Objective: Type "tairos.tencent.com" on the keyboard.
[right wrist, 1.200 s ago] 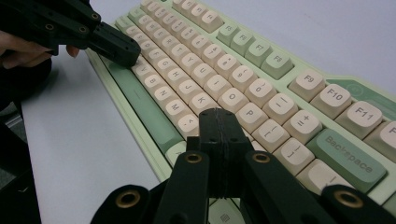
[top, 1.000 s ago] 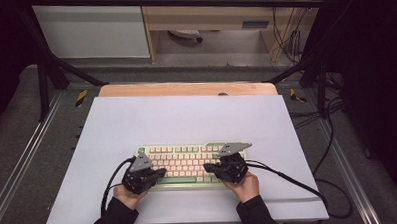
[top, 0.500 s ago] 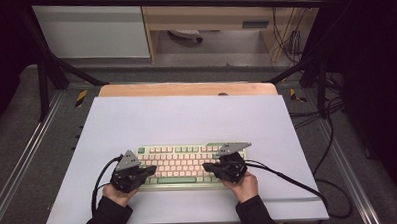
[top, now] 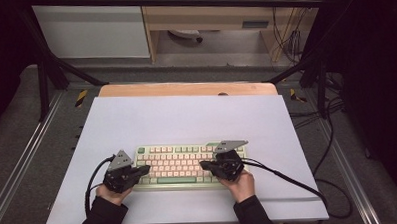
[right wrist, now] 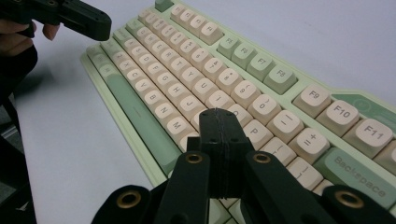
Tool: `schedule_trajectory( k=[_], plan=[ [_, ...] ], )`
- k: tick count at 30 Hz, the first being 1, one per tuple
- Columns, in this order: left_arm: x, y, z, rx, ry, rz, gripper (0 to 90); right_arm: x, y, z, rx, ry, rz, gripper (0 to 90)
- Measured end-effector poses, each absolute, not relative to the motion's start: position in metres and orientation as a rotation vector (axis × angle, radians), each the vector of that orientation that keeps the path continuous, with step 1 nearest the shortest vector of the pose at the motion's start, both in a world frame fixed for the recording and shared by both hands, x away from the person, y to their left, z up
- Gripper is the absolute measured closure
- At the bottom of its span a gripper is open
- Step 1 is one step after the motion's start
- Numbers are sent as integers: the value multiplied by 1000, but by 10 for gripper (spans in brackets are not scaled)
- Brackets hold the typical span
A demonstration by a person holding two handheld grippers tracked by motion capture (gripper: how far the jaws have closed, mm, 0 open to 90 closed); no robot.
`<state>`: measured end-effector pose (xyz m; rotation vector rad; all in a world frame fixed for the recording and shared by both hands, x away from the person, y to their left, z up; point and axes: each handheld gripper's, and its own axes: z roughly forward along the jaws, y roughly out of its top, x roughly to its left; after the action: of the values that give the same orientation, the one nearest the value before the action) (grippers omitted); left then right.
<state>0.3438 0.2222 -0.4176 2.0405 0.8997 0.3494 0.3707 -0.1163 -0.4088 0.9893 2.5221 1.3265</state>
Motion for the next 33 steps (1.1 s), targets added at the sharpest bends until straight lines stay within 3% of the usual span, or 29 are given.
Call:
schedule_trajectory(
  k=[33],
  plan=[
    [345, 228, -420, 2026, 916, 346, 900, 397, -87, -427, 1032, 2519, 1203, 900]
  ],
)
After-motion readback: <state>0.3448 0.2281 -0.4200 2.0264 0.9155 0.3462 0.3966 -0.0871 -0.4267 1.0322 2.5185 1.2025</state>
